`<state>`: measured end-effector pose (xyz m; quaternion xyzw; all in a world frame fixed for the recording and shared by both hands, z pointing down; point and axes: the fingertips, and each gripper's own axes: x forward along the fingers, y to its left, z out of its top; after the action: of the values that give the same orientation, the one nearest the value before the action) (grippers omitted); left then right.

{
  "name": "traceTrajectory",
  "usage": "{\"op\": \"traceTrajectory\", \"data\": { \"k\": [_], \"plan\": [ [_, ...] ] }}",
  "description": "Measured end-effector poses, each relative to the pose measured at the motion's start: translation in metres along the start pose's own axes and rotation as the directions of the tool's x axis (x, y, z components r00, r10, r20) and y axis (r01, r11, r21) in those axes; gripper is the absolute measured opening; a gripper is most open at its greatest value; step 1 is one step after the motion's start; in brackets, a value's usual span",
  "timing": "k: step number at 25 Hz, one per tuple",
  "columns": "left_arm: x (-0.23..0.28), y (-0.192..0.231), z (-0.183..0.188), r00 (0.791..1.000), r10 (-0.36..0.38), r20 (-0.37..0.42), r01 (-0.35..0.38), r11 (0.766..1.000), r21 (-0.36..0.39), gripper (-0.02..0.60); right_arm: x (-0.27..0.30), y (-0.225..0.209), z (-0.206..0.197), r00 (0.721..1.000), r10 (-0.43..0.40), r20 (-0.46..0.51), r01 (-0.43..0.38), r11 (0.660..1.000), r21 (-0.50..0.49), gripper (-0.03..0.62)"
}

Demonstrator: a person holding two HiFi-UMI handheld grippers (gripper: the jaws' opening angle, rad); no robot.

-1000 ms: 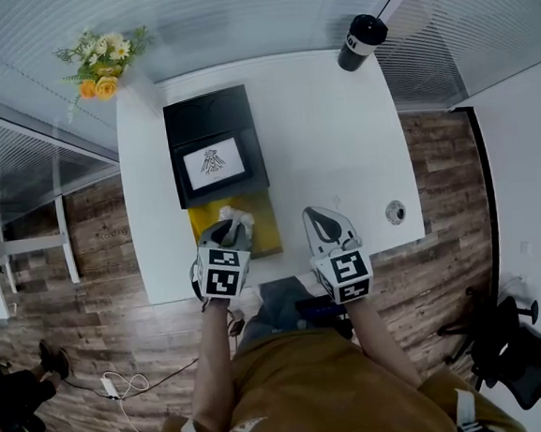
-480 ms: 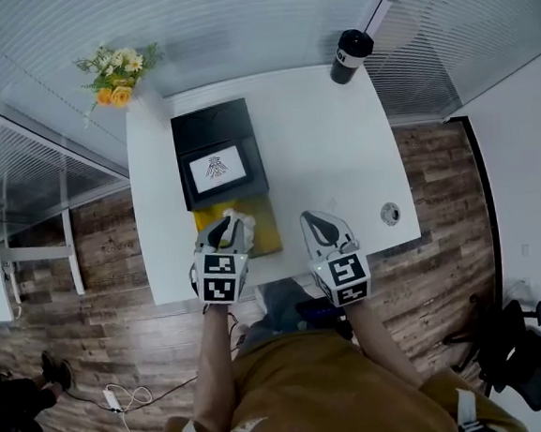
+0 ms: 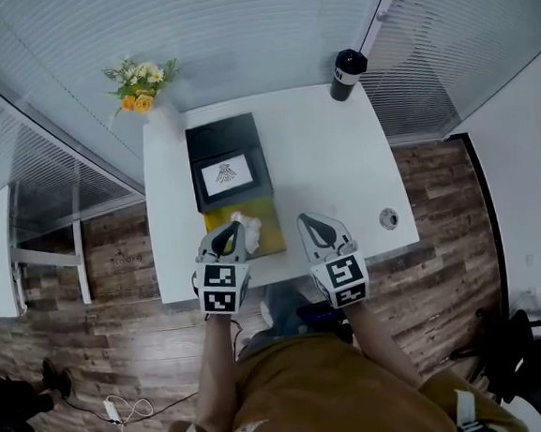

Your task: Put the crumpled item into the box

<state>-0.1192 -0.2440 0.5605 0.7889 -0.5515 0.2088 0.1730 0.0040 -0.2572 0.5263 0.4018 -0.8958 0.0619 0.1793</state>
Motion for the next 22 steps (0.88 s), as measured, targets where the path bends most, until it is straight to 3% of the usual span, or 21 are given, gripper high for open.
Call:
{"op": "traceTrajectory", "data": {
  "k": [4, 7, 14, 22],
  "plan": [
    [-0.025, 0.0, 0.019, 0.993, 0.017, 0.113, -0.017, 1.0, 0.0, 0.025, -0.01, 0.006, 0.01, 0.999, -0.005, 0.034, 0.005, 1.0, -0.003, 0.012],
    [-0.04, 0.003, 0.032, 0.984, 0.017, 0.178, -0.009, 0.999, -0.045, 0.025, -0.016, 0.011, 0.021, 0.998, -0.007, 0.065, 0.008, 1.0, -0.012, 0.012],
    [-0.068, 0.003, 0.043, 0.97, 0.016, 0.241, 0.01, 0.994, -0.108, 0.025, -0.033, 0.026, 0.039, 0.993, -0.006, 0.119, 0.005, 1.0, 0.007, 0.012],
    [-0.086, 0.005, 0.049, 0.959, 0.026, 0.282, 0.009, 0.992, -0.124, 0.025, -0.043, 0.04, 0.047, 0.99, -0.005, 0.144, 0.007, 1.0, -0.008, 0.012]
  ]
}}
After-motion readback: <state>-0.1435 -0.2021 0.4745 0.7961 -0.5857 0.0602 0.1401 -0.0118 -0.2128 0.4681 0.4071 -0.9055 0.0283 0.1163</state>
